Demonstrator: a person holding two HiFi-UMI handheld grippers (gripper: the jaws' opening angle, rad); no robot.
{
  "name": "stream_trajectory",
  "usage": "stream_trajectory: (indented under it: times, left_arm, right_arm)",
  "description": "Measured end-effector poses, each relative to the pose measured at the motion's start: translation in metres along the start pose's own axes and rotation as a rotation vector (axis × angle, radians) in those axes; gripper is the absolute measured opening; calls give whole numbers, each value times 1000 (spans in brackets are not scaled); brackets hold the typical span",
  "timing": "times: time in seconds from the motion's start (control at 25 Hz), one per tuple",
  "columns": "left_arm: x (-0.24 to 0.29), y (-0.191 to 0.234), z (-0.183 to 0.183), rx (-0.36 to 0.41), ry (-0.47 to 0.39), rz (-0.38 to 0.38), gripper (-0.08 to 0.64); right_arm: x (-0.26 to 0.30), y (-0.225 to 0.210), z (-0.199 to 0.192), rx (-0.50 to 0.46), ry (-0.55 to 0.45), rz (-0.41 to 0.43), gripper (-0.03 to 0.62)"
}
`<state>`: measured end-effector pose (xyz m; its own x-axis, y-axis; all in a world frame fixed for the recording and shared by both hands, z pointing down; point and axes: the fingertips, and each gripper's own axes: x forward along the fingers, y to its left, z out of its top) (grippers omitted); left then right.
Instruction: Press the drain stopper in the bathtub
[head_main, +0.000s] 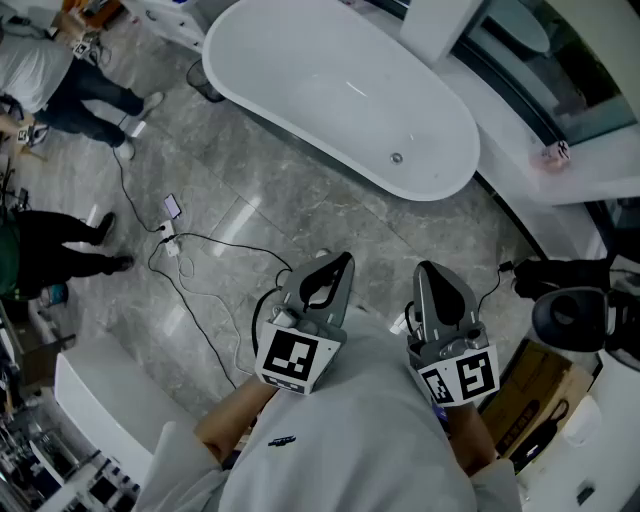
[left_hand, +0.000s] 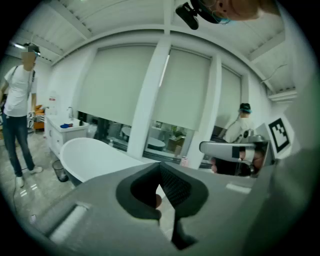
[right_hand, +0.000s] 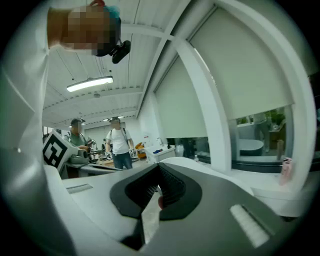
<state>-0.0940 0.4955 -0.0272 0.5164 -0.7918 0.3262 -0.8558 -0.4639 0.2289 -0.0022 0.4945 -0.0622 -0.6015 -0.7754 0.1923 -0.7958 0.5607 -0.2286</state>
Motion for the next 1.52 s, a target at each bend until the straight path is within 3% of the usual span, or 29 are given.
stream_trajectory:
  times: [0.2, 0.36, 0.48, 0.56, 0.8, 0.96, 1.04, 1.2, 1.36, 1.52]
  left_arm:
    - [6, -142, -38, 53, 100, -124, 0]
    - [-29, -235, -81, 121, 171, -235, 0]
    - [-45, -279, -99, 164, 196, -267, 0]
    - [-46, -287, -96, 185, 199, -272, 0]
    - [-36, -258, -76, 179, 193, -232, 0]
    - [-19, -228, -71, 165, 186, -203, 0]
    - [-7, -198, -59, 161, 176, -189, 0]
    - [-3, -115, -29, 131, 118, -135, 0]
    - [-15, -51, -22, 104, 113, -125, 0]
    - [-10, -23, -17, 100, 101, -147, 0]
  right_arm:
    - [-131, -40, -20, -27, -18, -136, 2]
    - [-230, -43, -64, 49, -35, -278, 2]
    - [-278, -44, -82, 97, -50, -315, 0]
    - [-289, -44, -81, 133, -78, -332, 0]
    - [-264, -44, -62, 164, -137, -346, -5]
    - [-230, -43, -57, 36, -129, -337, 0]
    - [-200, -41, -50, 34, -139, -327, 0]
    - [-130, -21, -34, 152, -179, -263, 0]
    - [-79, 5, -30, 134, -159, -286, 0]
    - [-48, 8, -33, 129, -139, -323, 0]
